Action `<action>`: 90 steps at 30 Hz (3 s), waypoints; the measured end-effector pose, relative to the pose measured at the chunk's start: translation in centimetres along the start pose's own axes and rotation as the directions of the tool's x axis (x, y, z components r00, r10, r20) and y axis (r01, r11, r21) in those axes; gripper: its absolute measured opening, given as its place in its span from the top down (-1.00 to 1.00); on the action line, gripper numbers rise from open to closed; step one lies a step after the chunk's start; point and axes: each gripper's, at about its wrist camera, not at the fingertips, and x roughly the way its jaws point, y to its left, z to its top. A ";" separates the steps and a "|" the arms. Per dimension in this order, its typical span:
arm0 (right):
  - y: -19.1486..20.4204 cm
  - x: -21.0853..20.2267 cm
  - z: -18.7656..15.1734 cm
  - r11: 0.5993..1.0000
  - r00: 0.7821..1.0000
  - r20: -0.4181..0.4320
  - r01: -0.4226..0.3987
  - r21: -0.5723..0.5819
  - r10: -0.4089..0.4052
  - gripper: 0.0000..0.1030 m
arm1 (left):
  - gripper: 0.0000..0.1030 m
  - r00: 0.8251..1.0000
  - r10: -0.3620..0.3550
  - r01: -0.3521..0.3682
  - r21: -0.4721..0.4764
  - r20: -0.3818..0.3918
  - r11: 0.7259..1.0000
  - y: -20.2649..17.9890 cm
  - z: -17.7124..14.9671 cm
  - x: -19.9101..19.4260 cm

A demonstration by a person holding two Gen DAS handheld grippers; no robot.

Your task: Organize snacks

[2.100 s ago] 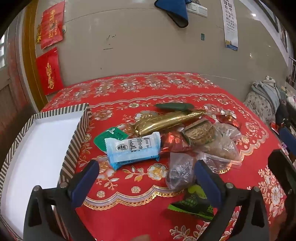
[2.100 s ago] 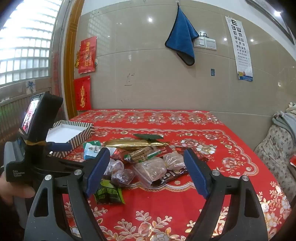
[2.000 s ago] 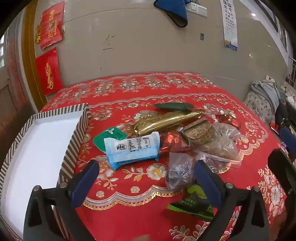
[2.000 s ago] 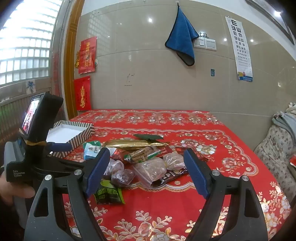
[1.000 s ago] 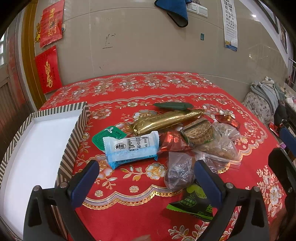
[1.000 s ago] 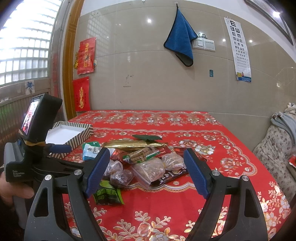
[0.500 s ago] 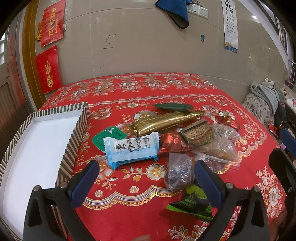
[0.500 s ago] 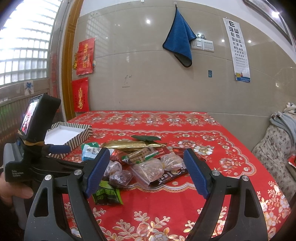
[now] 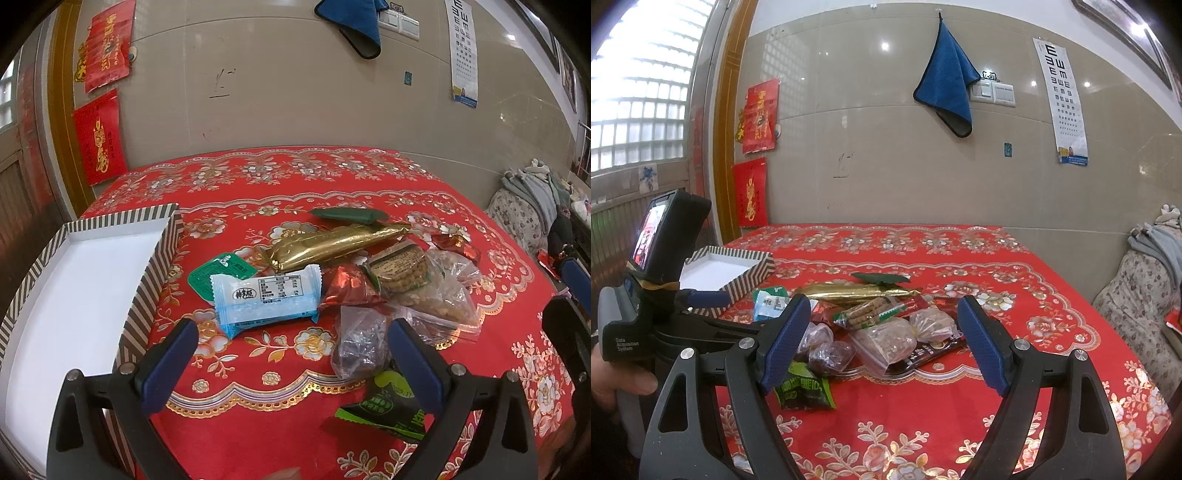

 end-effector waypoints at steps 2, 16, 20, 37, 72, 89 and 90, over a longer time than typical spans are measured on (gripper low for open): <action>0.0 -0.3 0.0 1.000 1.000 0.002 0.002 0.001 -0.002 -0.60 | -1.00 1.000 -0.001 0.001 0.000 0.000 1.000 0.0 0.0 0.0; -0.1 -0.2 0.0 1.000 1.000 0.003 0.003 0.004 -0.003 -0.60 | -1.00 1.000 -0.006 0.006 -0.006 -0.006 1.000 0.3 0.2 -0.1; -1.6 0.1 -0.1 0.999 0.999 -0.038 -0.018 0.045 0.020 -0.60 | -1.00 0.999 0.041 -0.037 -0.129 0.027 0.991 3.9 1.5 -0.7; -10.4 9.6 0.2 0.798 0.839 -0.333 -0.182 0.574 0.430 -0.60 | -1.00 0.998 -0.011 0.001 -0.150 -0.063 0.989 5.1 1.4 1.6; -3.7 15.4 -0.9 0.970 0.785 -0.577 -0.238 0.057 0.227 -0.21 | -0.58 0.954 -0.253 0.275 0.138 -0.159 0.951 -3.5 -0.6 2.8; -4.1 9.4 0.4 0.970 0.883 -0.402 -0.225 0.093 0.243 0.14 | -0.28 0.963 -0.268 0.268 0.001 -0.041 0.963 0.5 0.2 -0.1; -4.0 8.8 1.0 0.969 0.885 -0.395 -0.229 0.091 0.246 0.14 | -0.28 0.965 -0.263 0.263 -0.004 -0.026 0.965 0.9 0.2 -0.8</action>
